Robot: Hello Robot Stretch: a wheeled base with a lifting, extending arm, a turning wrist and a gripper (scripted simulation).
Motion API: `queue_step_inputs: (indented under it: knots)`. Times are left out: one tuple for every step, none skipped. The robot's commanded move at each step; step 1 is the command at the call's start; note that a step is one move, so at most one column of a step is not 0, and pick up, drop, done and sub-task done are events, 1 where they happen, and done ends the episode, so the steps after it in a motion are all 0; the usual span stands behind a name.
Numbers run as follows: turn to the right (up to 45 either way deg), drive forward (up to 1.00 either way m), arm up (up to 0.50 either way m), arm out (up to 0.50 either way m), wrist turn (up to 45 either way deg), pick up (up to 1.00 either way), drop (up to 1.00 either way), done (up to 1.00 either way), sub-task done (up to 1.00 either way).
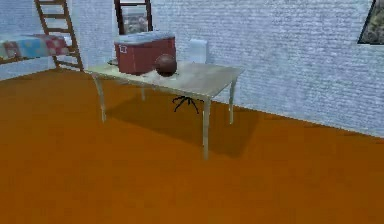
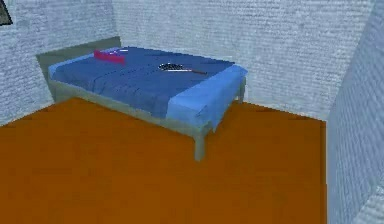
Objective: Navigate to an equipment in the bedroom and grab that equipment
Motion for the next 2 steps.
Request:
queue_step_inputs:
  knots:
    - [0.0,1.0,0.0,0.0,0.0,0.0,0.0,0.0,0.0]
    - [9.0,0.0,0.0,0.0,0.0,0.0,0.0,0.0,0.0]
